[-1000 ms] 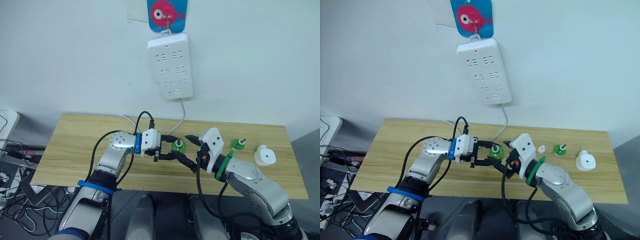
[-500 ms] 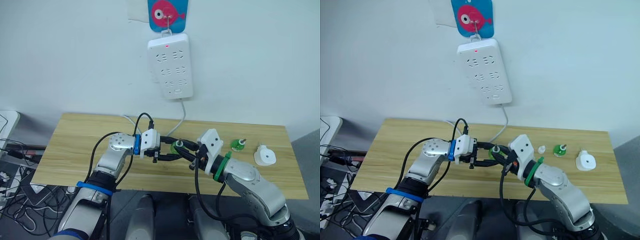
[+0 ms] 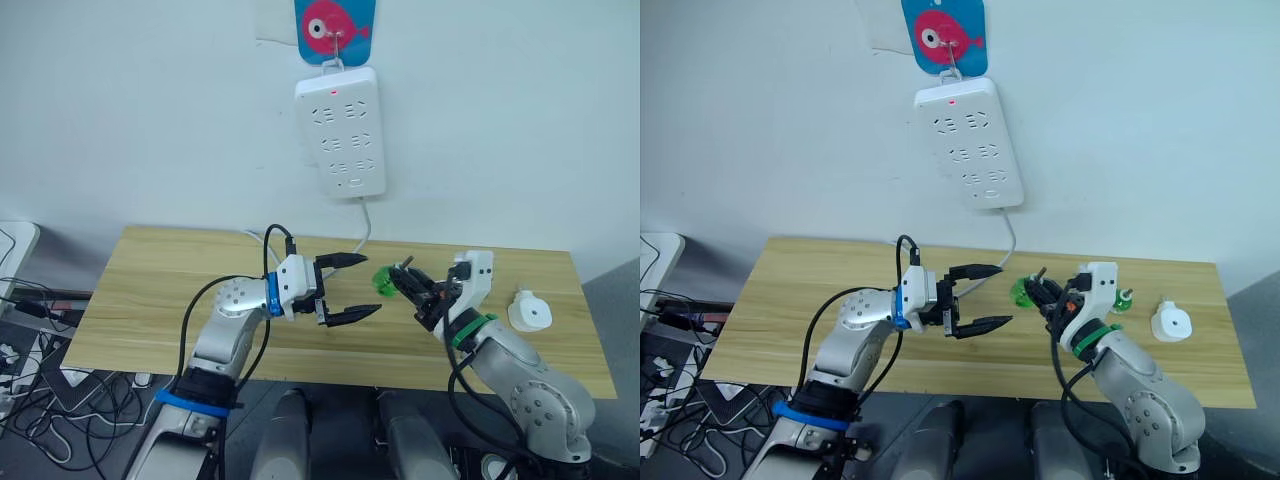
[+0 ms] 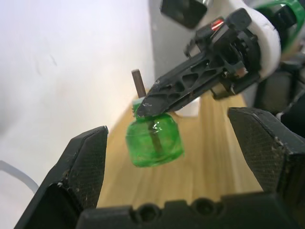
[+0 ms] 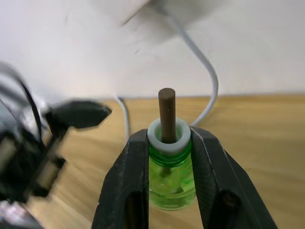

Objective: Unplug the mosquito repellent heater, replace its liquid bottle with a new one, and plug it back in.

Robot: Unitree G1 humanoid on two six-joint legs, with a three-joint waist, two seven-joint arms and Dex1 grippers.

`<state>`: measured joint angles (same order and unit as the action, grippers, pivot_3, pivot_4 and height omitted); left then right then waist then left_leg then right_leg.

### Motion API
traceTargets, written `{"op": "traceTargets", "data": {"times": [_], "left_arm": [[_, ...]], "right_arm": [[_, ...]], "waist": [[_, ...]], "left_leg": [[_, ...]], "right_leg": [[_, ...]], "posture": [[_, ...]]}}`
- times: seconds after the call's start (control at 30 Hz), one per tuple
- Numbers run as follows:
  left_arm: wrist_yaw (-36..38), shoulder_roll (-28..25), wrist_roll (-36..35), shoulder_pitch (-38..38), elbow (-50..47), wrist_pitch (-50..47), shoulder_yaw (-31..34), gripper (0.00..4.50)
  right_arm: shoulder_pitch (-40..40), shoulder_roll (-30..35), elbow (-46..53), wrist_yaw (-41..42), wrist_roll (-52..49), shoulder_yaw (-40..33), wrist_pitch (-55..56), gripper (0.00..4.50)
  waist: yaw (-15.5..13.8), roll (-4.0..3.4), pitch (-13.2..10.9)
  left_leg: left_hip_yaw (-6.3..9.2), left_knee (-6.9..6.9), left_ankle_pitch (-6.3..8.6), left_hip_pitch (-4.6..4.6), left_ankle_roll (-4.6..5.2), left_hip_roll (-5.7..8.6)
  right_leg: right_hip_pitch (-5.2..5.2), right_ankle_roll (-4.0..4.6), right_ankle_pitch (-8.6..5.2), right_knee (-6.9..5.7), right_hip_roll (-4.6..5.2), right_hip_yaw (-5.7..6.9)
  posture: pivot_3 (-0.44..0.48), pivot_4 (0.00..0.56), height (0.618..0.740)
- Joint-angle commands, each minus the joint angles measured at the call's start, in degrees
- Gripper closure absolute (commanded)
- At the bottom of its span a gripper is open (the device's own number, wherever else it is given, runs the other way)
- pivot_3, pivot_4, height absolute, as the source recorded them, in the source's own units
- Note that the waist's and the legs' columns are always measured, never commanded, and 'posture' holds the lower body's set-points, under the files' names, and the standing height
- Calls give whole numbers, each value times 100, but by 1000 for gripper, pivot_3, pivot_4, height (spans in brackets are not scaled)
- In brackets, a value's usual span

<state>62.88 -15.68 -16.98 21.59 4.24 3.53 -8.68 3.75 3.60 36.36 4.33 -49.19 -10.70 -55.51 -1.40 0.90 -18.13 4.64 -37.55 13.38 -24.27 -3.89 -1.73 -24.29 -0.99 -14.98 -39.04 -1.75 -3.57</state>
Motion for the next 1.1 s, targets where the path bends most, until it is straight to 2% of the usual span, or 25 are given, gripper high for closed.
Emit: {"op": "traceTargets", "data": {"times": [0.03, 0.17, 0.33, 0.57, 1.1], "left_arm": [[-572, 259, 176, -126, -408, 591, 54, 0], [-781, 334, 341, -273, -462, 970, -68, 0], [-1071, 390, 566, -375, -484, 1239, -205, 0], [-1313, 458, 780, -395, -339, 1527, -419, 0], [-1525, 500, 908, -190, 29, 1851, -555, 0]], "right_arm": [[21, -212, 233, -1065, -1947, -544, -159, 3656], [46, -125, 71, -2291, -3482, -641, 271, 3656], [142, 293, -52, -3043, -4440, -480, 817, 3656], [123, 740, 61, -3247, -4851, -5, 1335, 3656], [-40, 1199, 283, -3318, -5055, 548, 2107, 3656]], "waist": [[1, 0, 0], [14, 0, 0], [19, 0, 0], [19, 0, 0], [21, 0, 0]], "left_leg": [[0, 0, 0, 0, 0, 1], [-6, 1, 1, -1, 1, 9], [-9, 2, 1, 0, 2, 16], [-11, 6, 1, 0, 2, 17], [-13, 6, 1, -1, 2, 17]], "right_leg": [[0, 0, 0, 0, 0, -1], [0, -1, 0, 4, -6, -7], [0, -1, -1, 5, -15, -8], [-2, -1, -1, 7, -17, -10], [-2, -2, -1, 7, -17, -12]], "posture": [[151, 301, 740], [155, 300, 740], [157, 300, 740], [155, 292, 740], [134, 284, 740]]}}
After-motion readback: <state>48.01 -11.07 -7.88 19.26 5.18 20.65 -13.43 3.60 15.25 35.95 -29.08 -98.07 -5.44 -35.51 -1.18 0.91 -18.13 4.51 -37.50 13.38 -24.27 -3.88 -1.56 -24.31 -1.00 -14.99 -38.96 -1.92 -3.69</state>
